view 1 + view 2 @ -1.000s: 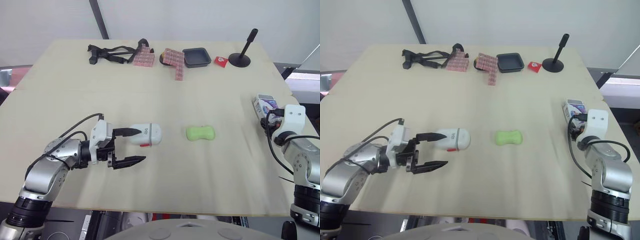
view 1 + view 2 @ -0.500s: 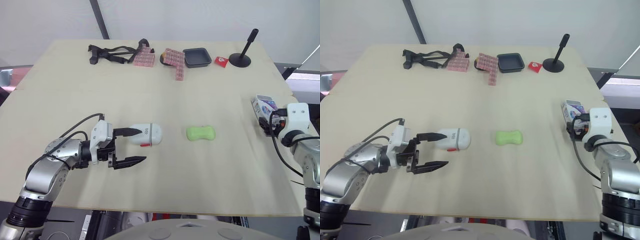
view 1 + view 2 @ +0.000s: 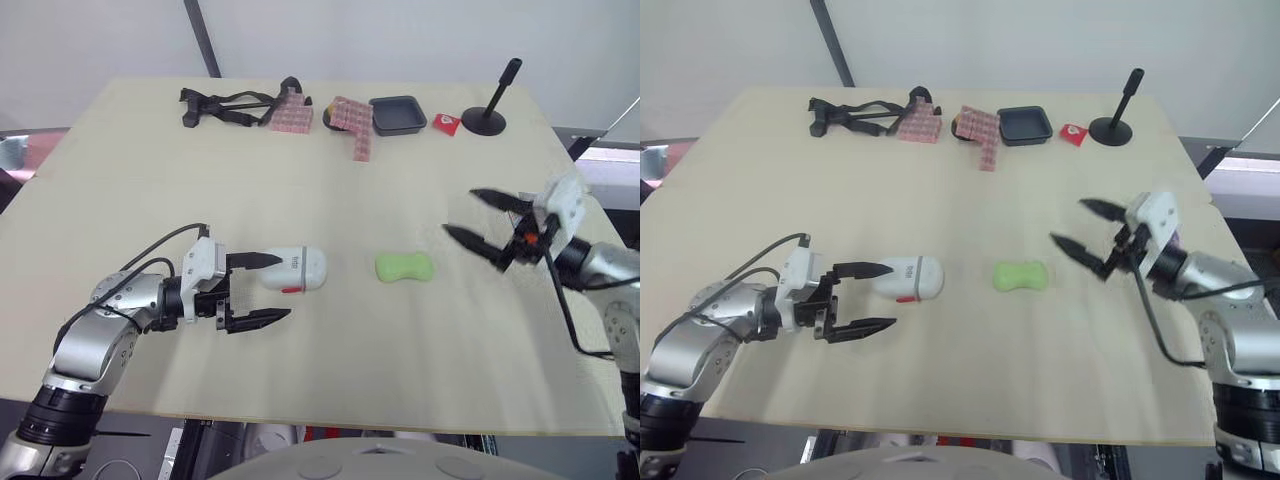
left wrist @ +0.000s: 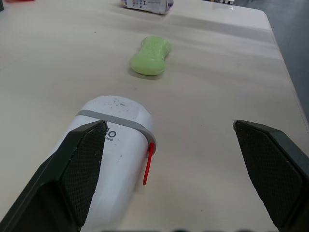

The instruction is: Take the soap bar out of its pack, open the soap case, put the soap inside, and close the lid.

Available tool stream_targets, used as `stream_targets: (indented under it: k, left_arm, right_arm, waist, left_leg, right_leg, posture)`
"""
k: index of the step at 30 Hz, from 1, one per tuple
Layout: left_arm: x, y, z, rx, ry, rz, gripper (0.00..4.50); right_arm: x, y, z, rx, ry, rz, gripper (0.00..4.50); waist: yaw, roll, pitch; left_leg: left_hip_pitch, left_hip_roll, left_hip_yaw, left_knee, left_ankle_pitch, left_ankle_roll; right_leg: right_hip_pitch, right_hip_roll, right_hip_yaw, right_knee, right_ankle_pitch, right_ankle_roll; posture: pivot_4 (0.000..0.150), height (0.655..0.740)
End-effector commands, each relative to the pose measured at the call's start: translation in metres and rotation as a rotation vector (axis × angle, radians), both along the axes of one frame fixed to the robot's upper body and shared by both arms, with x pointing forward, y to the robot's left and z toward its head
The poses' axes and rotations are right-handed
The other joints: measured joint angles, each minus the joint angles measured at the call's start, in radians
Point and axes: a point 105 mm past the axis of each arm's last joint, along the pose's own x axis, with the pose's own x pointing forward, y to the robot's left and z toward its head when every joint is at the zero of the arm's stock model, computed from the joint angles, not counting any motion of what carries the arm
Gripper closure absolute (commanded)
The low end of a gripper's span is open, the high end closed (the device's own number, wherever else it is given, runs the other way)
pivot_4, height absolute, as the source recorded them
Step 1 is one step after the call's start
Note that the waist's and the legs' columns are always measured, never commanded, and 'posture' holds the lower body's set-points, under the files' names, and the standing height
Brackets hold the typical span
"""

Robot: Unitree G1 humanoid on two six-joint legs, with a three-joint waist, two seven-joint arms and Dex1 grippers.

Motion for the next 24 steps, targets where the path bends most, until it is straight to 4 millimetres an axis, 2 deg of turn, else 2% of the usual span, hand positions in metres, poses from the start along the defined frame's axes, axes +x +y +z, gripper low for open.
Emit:
stream_targets:
  k: [1, 5, 12, 18, 24]
  left_arm:
    - [0.001, 0.000, 0.005, 0.006, -0.038, -0.012, 0.00]
    - [0.001, 0.000, 0.004, 0.016, -0.038, -0.021, 0.00]
    - [0.007, 0.009, 0.005, 0.048, -0.058, -0.001, 0.00]
    - [0.022, 0.034, 0.000, 0.215, -0.084, -0.040, 0.00]
    - [0.044, 0.037, 0.002, 0.264, -0.111, -0.056, 0.00]
  right_arm:
    - [-0.018, 0.006, -0.004, -0.072, -0.049, 0.179, 0.03]
    - [-0.023, 0.009, -0.016, -0.083, -0.045, 0.290, 0.03]
    - [-0.021, -0.002, -0.029, -0.116, -0.035, 0.333, 0.03]
    - [-0.022, -0.004, -0.031, -0.116, -0.022, 0.323, 0.03]
    - [-0.021, -0.004, -0.031, -0.110, -0.025, 0.296, 0.03]
  waist:
    - [-0.004, 0.000, 0.000]
    - [-0.027, -0.001, 0.000]
    - [-0.034, -0.001, -0.001]
    - [-0.027, -0.001, -0.001]
    - [-0.016, -0.001, -0.001]
  left_leg:
    - [0.000, 0.000, 0.000, 0.000, 0.000, 0.000]
    - [0.000, 0.000, 0.000, 0.003, 0.000, 0.001]
    - [0.000, 0.000, -0.001, 0.005, 0.001, 0.002]
    - [0.000, 0.000, -0.001, 0.005, 0.001, 0.002]
    - [-0.001, -0.001, -0.001, 0.006, 0.001, 0.003]
  right_leg:
    - [0.000, 0.000, 0.000, 0.000, 0.000, 0.000]
    - [0.000, -0.001, 0.001, 0.000, 0.000, 0.000]
    - [0.000, -0.001, 0.001, 0.001, 0.000, 0.000]
    - [0.000, -0.001, 0.001, 0.001, 0.000, 0.000]
    - [0.000, -0.001, 0.000, 0.004, 0.000, 0.000]
  posture:
    - [0.150, 0.7400]
    - [0.150, 0.7400]
    - [0.150, 0.7400]
    - [0.150, 0.7400]
    - [0.150, 0.7400]
